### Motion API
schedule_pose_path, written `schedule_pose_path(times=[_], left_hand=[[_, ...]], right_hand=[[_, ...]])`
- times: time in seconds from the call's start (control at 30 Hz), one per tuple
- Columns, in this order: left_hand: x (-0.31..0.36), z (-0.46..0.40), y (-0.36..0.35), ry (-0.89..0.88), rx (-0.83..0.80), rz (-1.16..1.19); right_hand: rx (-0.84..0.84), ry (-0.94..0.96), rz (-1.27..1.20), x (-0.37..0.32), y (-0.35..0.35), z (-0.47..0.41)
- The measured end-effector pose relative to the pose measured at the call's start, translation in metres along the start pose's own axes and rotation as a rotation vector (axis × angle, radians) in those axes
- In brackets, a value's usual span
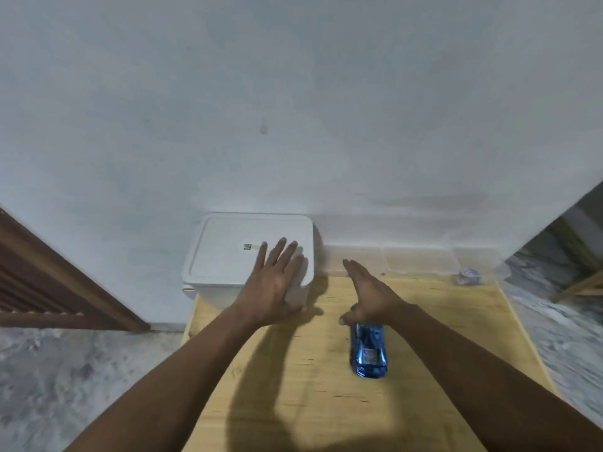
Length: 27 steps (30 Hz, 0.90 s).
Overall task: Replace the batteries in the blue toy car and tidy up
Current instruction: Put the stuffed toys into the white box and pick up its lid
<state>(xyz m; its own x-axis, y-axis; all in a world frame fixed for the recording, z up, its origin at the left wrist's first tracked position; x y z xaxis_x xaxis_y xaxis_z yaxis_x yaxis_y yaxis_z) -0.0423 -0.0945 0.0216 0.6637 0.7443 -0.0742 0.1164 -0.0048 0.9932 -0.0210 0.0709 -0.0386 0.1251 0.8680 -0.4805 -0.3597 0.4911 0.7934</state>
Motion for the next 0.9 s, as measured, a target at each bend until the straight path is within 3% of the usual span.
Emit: schedule_pose_path(times=[0.1, 0.17, 0.3, 0.4, 0.47, 0.67, 0.9], left_hand=[[0.060, -0.004, 0.010, -0.114, 0.136, 0.075], [0.094, -0.004, 0.004, -0.150, 0.136, 0.156], [0.132, -0.005, -0.013, -0.056, -0.063, 0.300], [0.145, 0.001, -0.057, 0.055, -0.391, 0.349], [0.150, 0.006, -0.081, 0.119, -0.515, 0.494], [0.154, 0.015, -0.127, 0.296, -0.593, 0.835], [0.155, 0.003, -0.137, 0.345, -0.582, 0.866]], right_hand=[[-0.072, -0.091, 0.002, 0.046, -0.008, 0.024], [-0.117, -0.096, -0.025, 0.066, -0.013, 0.042], [-0.148, -0.103, -0.103, 0.089, -0.021, 0.070], [-0.181, -0.107, -0.140, 0.095, -0.033, 0.080], [-0.190, -0.125, -0.188, 0.097, -0.040, 0.083], [-0.123, -0.164, -0.304, 0.098, -0.044, 0.086], [-0.087, -0.141, -0.336, 0.099, -0.033, 0.075]])
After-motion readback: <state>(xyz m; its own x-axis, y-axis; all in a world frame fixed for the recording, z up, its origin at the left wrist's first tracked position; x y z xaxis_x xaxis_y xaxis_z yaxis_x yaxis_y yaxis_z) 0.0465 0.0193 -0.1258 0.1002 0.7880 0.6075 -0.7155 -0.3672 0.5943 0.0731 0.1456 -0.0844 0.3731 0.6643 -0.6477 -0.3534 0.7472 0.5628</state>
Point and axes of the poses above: each hand's wrist, its own z-axis away from the middle knuckle, its own y-axis out of the back of the hand, x = y × z, the point moved 10 cm from there along -z, towards the middle knuckle, and after that the axes turned 6 degrees about -z, right-handed, at the moved point
